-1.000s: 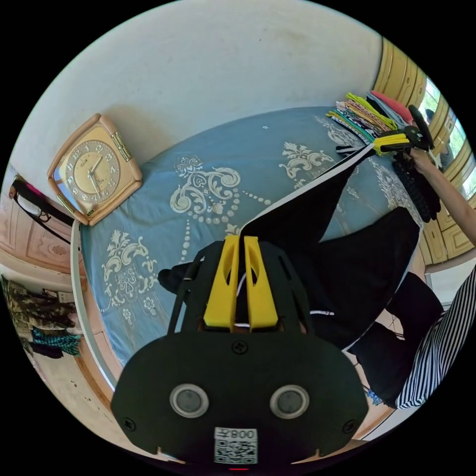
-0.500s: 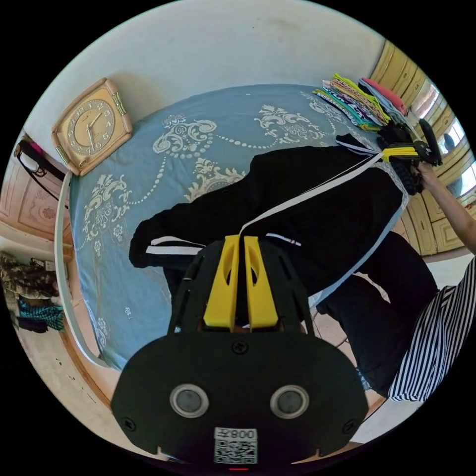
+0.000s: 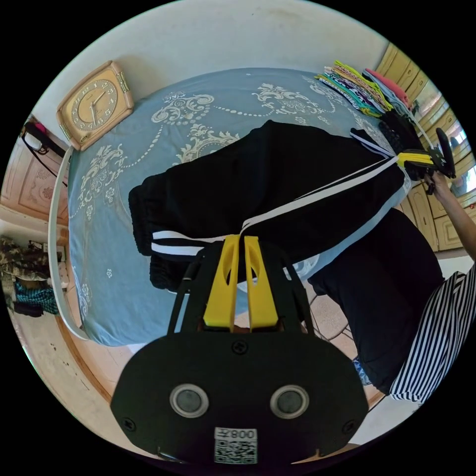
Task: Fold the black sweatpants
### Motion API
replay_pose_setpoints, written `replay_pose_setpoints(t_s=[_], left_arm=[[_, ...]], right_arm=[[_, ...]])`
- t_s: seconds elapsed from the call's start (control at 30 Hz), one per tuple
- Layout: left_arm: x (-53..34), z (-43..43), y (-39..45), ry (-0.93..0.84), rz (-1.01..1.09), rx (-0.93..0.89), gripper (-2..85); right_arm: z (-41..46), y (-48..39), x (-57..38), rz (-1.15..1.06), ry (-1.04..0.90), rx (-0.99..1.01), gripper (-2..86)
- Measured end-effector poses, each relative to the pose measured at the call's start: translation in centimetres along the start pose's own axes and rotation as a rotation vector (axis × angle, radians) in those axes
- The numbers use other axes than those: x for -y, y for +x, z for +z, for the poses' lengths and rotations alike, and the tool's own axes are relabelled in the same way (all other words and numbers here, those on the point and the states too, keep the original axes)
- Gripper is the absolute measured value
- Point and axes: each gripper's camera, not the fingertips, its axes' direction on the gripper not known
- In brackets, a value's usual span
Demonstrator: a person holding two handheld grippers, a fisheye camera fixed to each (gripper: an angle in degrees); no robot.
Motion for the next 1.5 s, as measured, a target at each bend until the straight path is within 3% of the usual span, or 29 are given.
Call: replay_pose_setpoints(t_s=[0.83,1.07,1.27,1.5], left_arm=[[-3.5,8.9,6.2,-0.141,-0.077,0.004,3.0],[-3.5,9.2,7.3,-0.109,-0.134,-0.020,5.9],[-3.0,8.7,10.2,0.108,-0.210,-0.201,7.7],[7.5,14.1,21.0,0.183,0.055,-0.544,8.8]], right_arm=[[7.5,2.9,-12.0,0.057,-0.083,0.065,1.8],[7.7,6.5,-14.6,0.144,0.002,0.173,3.1],[6.2,10.4,-17.0,0.304,0.113,0.332,4.7],[3.4,16.3,-18.5,0.404,0.238,0.451,6.0]])
